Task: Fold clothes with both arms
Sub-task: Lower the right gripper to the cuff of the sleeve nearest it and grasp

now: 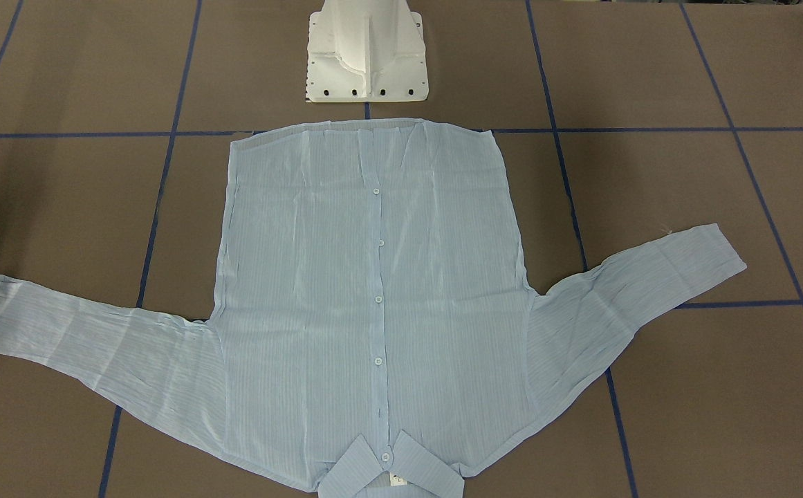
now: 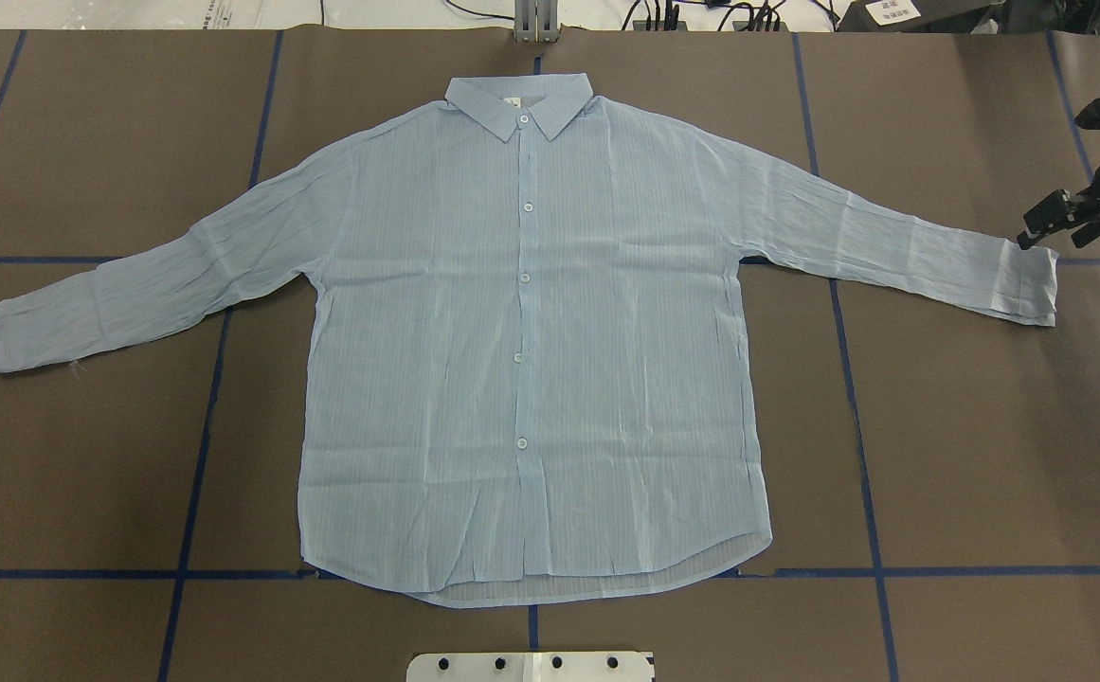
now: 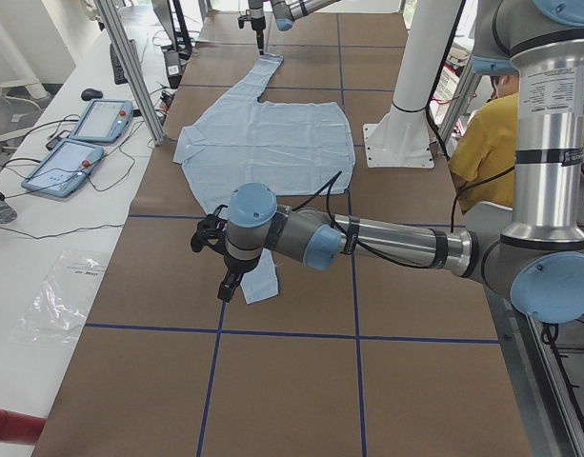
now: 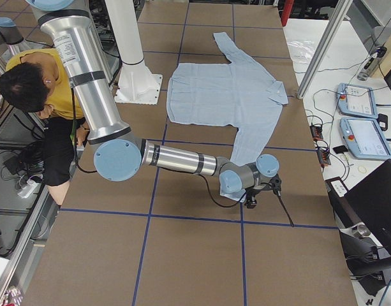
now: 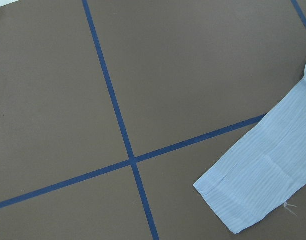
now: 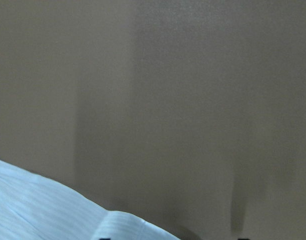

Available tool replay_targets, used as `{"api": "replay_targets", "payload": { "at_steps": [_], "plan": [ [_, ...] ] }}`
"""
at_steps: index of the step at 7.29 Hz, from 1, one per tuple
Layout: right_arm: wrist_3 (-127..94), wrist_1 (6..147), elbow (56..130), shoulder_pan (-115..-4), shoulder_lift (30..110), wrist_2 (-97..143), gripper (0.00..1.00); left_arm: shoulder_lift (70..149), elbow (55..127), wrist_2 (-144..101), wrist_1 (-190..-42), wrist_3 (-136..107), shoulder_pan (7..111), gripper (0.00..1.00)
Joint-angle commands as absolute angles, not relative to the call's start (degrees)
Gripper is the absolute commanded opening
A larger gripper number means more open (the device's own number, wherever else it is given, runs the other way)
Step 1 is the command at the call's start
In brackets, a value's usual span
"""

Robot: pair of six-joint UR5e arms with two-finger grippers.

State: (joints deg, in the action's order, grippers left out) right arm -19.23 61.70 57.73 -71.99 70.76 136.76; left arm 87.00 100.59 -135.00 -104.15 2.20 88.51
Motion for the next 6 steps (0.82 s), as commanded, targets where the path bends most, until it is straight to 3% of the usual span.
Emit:
{"api": "replay_targets", "payload": {
  "at_steps": [1,6],
  "plan": [
    [-19.25,61.79,57.22,-71.98,70.75,136.84,0.81,87.01,100.63,-135.00,-104.15,2.20,88.51,1.00],
    [-19.34,61.87,56.95,-71.89,71.28,137.02,0.71,87.01,100.72,-135.35,-104.15,2.20,88.51,1.00]
  ]
}}
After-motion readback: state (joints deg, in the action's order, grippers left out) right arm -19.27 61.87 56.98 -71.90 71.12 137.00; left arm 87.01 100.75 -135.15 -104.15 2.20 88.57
